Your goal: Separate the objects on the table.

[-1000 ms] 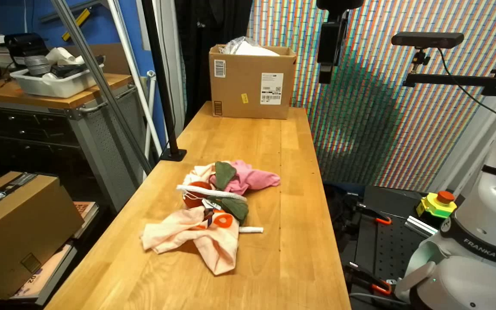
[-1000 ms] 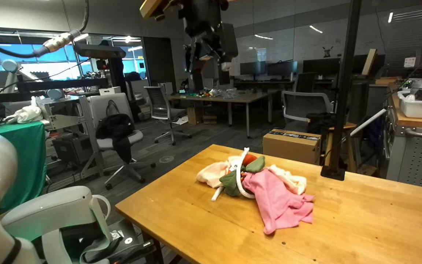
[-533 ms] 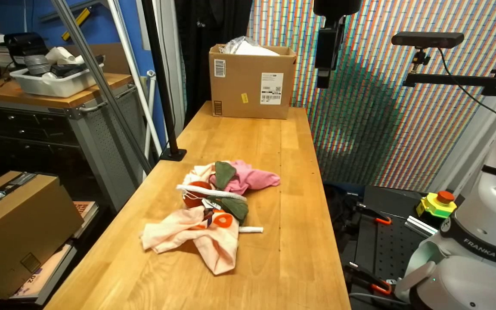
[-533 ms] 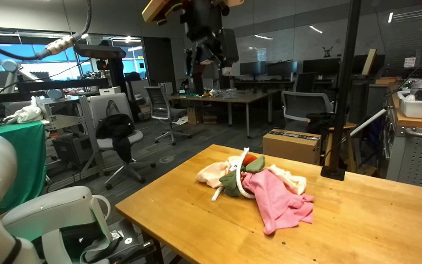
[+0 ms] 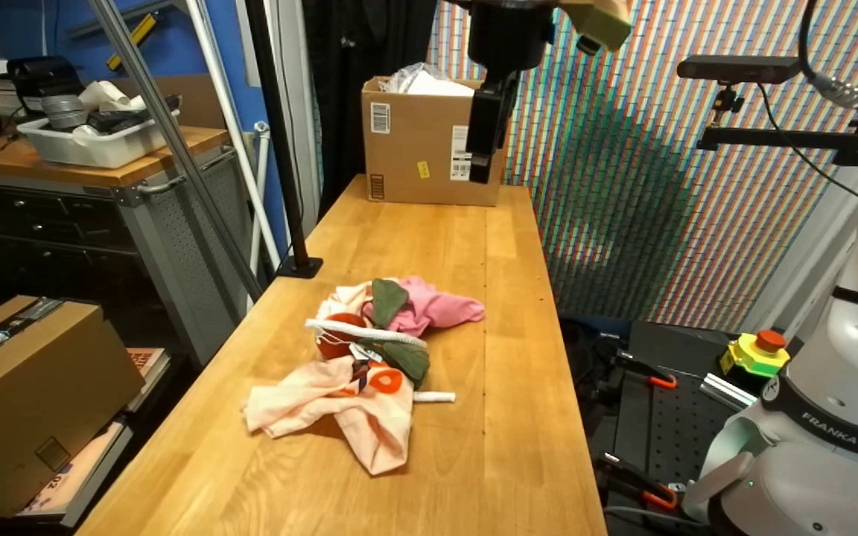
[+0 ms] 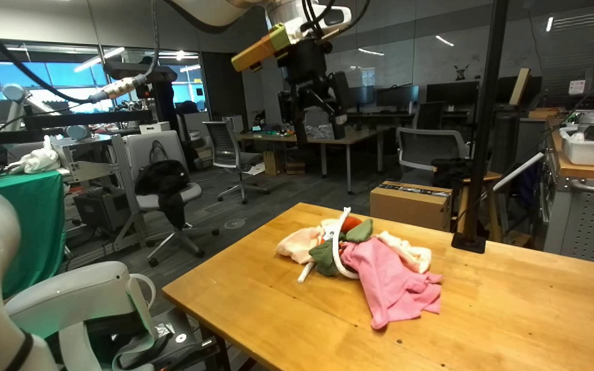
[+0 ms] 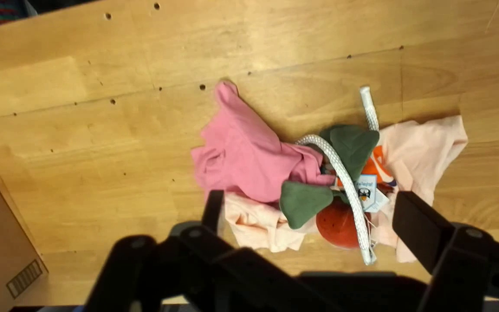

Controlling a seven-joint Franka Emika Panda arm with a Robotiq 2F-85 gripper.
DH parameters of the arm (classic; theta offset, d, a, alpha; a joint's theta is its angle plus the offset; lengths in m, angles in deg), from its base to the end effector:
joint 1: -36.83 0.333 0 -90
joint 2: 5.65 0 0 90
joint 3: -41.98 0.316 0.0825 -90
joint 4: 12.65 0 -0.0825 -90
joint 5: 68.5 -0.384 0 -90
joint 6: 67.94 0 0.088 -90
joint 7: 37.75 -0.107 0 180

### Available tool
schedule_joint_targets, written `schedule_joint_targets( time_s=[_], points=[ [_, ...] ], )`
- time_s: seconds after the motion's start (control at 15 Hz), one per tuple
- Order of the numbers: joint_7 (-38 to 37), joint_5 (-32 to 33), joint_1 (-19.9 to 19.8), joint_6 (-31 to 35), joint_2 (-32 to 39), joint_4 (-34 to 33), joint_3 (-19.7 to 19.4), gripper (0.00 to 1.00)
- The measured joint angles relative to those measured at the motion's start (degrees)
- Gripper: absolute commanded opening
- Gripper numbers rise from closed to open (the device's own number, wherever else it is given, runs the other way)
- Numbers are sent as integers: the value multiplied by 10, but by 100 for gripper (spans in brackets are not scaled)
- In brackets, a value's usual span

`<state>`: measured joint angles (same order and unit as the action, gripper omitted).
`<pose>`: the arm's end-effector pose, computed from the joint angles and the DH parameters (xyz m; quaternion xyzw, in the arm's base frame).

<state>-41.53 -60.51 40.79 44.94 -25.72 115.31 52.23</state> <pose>0.4446 0.1100 0.5182 0.9884 0.1107 0.0541 0.0885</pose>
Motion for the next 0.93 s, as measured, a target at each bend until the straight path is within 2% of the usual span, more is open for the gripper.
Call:
schedule_joint_targets(
  time_s=[0.2,0.4,0.93],
  points=[
    [-12,15,8,68,46,-5,12,100],
    [-20,18,18,105,96,-23,17,100],
    [-2,18,53,118,206,-70,19,100]
  ],
)
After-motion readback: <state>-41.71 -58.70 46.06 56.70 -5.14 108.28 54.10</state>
